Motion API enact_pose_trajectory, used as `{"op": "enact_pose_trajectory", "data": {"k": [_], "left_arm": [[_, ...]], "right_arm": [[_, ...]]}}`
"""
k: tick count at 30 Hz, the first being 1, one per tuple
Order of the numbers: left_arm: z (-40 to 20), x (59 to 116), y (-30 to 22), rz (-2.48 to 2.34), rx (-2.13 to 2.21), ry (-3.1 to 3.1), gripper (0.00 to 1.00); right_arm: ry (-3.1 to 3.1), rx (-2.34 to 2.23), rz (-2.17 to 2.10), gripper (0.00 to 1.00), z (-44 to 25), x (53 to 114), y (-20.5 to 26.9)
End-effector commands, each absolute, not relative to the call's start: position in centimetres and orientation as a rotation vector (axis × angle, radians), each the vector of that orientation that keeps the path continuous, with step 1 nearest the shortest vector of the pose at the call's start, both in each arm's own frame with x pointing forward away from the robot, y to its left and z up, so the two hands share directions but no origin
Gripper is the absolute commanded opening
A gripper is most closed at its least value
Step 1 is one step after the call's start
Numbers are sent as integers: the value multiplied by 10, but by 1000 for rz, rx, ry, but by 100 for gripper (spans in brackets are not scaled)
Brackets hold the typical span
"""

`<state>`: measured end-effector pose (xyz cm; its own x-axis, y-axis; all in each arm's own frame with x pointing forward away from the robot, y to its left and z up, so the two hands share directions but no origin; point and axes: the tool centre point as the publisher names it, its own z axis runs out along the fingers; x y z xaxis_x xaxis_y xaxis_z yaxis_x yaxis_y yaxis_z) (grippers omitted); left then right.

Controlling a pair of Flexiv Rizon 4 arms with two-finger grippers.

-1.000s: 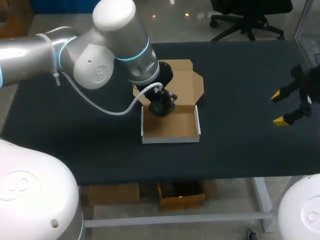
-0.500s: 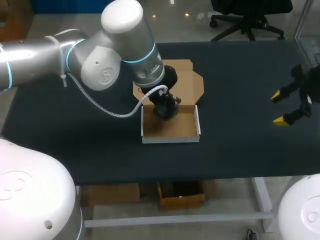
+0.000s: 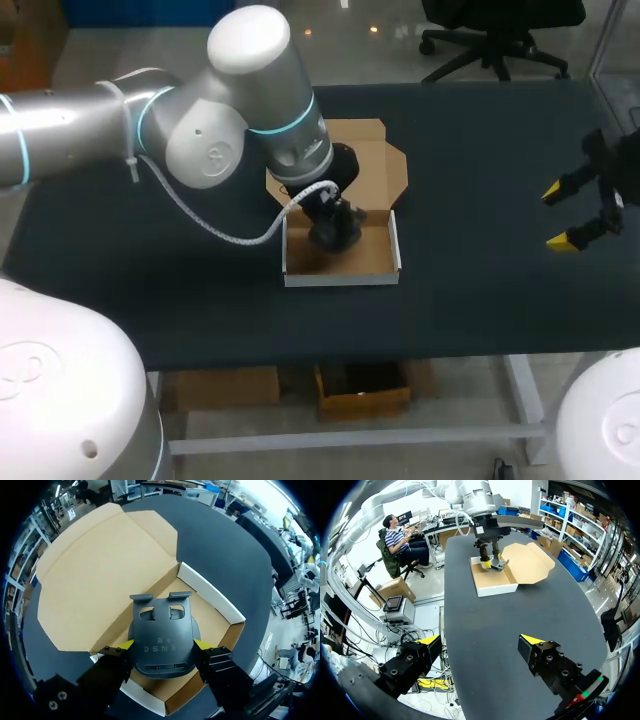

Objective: Assemble the packaging by folding the flat box into shape, placing the metal phone stand inside, and closing the box properly

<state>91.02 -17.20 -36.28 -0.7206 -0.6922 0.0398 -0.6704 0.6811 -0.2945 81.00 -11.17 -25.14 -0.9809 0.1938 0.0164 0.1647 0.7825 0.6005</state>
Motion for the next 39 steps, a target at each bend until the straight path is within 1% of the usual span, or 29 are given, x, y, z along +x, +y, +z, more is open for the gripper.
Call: {"op": "enact_pose_trajectory", "data": {"k": [1, 11, 31, 33, 36, 37, 38, 39], "left_arm": [[-372, 912, -180, -427, -1142, 2804, 0], [-382, 915, -187, -404, -1135, 2787, 0], [-398, 911, -179, -368, -1162, 2795, 0], [-398, 911, -179, -365, -1163, 2795, 16], [-400, 912, -178, -357, -1166, 2786, 49], [-400, 912, -178, -356, -1167, 2785, 75], [-399, 912, -178, -356, -1168, 2783, 94], [-399, 911, -177, -357, -1167, 2779, 100]], "right_arm": [[2920, 293, 980, 100, -251, 809, -112], [2920, 293, 980, 100, -251, 809, -112], [2920, 293, 980, 100, -251, 809, -112], [2920, 293, 980, 100, -251, 809, -112], [2920, 293, 980, 100, -251, 809, -112], [2920, 293, 980, 100, -251, 809, -112], [2920, 293, 980, 100, -251, 809, -112], [2920, 293, 980, 100, -251, 809, -112]]}}
